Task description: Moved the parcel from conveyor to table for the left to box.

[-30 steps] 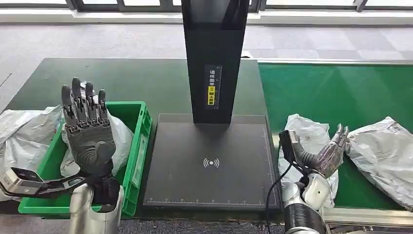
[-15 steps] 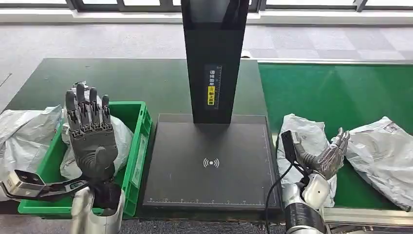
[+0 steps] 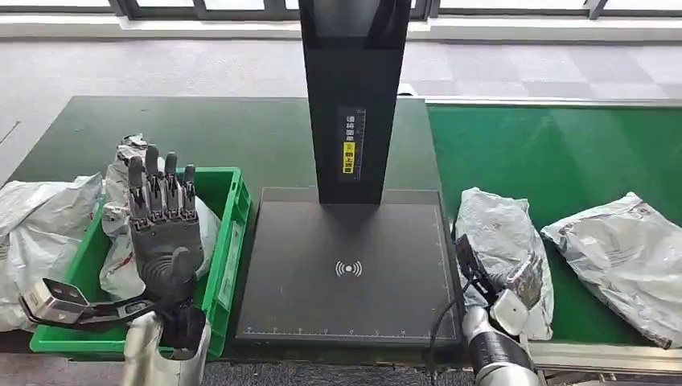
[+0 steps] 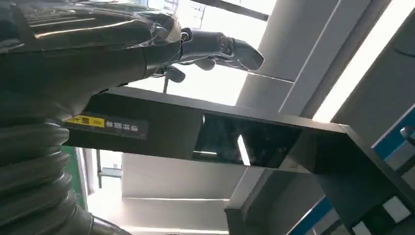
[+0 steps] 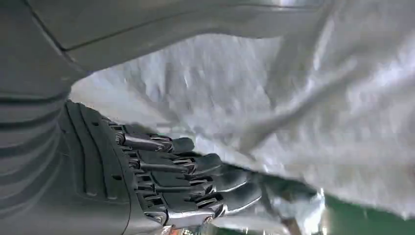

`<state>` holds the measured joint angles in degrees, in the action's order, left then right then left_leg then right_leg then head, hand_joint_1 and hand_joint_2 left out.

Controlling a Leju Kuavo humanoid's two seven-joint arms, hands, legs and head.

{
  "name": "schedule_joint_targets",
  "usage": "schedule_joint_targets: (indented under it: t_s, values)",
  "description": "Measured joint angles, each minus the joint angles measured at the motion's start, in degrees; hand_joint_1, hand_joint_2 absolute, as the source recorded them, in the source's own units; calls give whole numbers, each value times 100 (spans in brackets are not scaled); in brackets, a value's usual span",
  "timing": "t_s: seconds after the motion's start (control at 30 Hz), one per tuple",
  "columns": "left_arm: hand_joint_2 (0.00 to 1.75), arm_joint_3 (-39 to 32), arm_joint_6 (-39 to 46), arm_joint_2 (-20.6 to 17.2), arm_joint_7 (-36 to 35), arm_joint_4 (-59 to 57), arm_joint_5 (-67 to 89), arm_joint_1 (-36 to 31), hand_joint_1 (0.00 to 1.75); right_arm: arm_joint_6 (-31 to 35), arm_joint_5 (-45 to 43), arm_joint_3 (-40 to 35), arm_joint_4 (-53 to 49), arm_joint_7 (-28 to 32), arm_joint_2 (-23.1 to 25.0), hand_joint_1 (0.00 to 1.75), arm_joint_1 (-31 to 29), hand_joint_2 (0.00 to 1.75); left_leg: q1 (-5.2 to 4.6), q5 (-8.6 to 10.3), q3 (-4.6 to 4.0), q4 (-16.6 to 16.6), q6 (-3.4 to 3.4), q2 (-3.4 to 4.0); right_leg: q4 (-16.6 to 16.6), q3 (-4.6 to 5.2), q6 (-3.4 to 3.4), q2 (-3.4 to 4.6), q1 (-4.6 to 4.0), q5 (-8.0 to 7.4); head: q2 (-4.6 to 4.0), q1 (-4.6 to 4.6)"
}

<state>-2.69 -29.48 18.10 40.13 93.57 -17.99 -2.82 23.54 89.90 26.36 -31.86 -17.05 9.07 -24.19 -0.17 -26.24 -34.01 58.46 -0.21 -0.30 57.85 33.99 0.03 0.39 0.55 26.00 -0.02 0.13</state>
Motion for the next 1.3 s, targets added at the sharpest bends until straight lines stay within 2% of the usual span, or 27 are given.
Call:
schedule_joint_targets:
  t_s: [0.3, 0.5, 0.73, 0.77, 0.87, 1.07, 1.3]
  values:
    - [175, 2, 41, -2, 0, 46, 48, 160, 0, -7, 13, 0, 607, -105, -122, 0, -245, 175, 1, -1, 1, 0, -1, 4, 0, 3, 0, 2, -1, 0, 0, 2]
    - [175, 2, 20, -4, 0, 57, 46, 178, 0, -527, 13, -42, 778, -291, -175, 0, -317, 175, 1, -1, 3, 0, -1, 4, 0, 1, 0, 2, -2, 0, 0, 2]
    - [175, 2, 15, -4, 0, 57, 46, 179, 0, -599, 13, -55, 839, -293, -196, 0, -355, 175, 1, -1, 6, 0, -1, 6, 0, 1, 0, 4, -2, 0, 0, 2]
    - [175, 2, 17, -4, 0, 57, 46, 179, 0, -599, 13, -55, 843, -293, -197, 175, -358, 175, 1, -1, 5, 0, -1, 6, 0, 1, 0, 4, -2, 0, 0, 0]
    - [175, 2, 0, -4, 0, 57, 46, 180, 0, -782, 9, -59, 906, -271, -218, 175, -418, 175, 1, -1, 15, 0, -1, 12, 0, -8, -1, 10, -3, 0, 2, 2]
    - [175, 2, -6, -4, 0, 57, 46, 180, 0, -671, 11, -61, 906, -258, -236, 175, -412, 175, 1, -1, 16, 0, -2, 10, 0, -9, -1, 8, -3, -1, 2, 2]
    - [175, 2, -4, -4, 0, 59, 46, 181, 0, -91, -13, -61, 906, -153, -242, 175, -396, 175, 2, -1, 14, 0, -2, 10, 0, -8, -1, 7, -4, -1, 0, 0]
